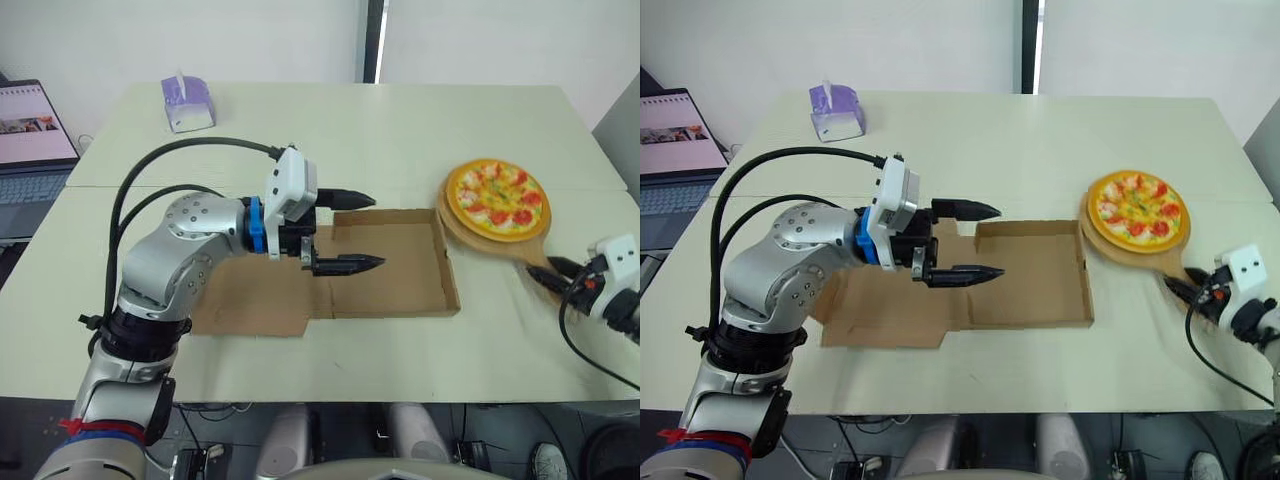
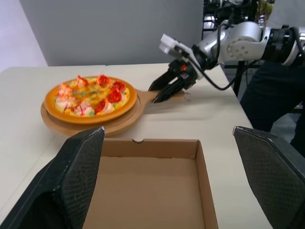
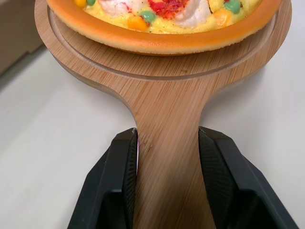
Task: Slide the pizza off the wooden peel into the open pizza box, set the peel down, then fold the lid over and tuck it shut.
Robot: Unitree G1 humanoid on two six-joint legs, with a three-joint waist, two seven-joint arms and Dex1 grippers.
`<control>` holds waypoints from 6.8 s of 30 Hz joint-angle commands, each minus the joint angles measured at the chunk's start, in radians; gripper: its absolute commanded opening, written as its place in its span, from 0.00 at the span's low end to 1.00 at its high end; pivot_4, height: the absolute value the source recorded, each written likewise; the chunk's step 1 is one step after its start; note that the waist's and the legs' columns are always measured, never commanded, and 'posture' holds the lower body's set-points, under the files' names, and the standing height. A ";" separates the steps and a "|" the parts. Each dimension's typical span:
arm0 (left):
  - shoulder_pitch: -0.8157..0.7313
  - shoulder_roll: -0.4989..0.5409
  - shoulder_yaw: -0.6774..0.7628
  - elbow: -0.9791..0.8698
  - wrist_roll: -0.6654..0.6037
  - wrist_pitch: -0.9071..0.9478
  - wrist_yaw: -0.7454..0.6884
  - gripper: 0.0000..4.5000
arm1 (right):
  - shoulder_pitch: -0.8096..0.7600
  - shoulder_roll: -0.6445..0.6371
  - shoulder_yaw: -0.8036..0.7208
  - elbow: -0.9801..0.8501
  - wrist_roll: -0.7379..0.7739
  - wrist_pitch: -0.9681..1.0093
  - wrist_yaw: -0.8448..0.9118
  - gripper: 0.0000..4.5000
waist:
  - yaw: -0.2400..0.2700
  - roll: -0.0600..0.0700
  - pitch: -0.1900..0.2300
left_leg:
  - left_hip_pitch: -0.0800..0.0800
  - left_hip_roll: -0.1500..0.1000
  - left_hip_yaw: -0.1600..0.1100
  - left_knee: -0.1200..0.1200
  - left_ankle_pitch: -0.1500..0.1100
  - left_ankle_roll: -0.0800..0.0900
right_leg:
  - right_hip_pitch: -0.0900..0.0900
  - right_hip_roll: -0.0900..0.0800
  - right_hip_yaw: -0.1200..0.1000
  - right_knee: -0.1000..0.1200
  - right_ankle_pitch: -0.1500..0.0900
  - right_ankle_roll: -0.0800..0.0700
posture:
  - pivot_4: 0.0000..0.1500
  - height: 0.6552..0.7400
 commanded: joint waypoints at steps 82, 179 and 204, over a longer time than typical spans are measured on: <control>-0.007 0.128 0.100 0.000 0.011 -0.006 -0.034 1.00 | -0.620 0.015 0.286 0.532 -0.280 -0.787 0.013 0.35 | 0.005 -0.001 0.001 | -0.004 0.000 -0.006 0.000 0.001 -0.001 | -0.001 -0.004 -0.009 -0.001 0.000 -0.001 | 1.00 1.00; 1.466 -0.589 0.378 -0.498 -0.735 -0.162 0.943 1.00 | -0.767 0.300 0.619 -0.310 0.182 0.254 0.236 1.00 | 0.006 -0.002 0.001 | -0.004 0.000 -0.010 0.005 -0.004 0.006 | 0.002 -0.005 -0.015 -0.001 -0.006 -0.003 | 1.00 1.00; 1.302 -0.585 0.356 -0.388 -0.736 -0.177 1.002 0.47 | -0.747 0.288 0.600 -0.308 0.160 0.256 0.195 1.00 | 0.006 -0.001 0.001 | -0.002 -0.001 -0.010 -0.005 -0.004 0.006 | 0.000 -0.006 -0.014 -0.004 -0.006 -0.004 | 1.00 1.00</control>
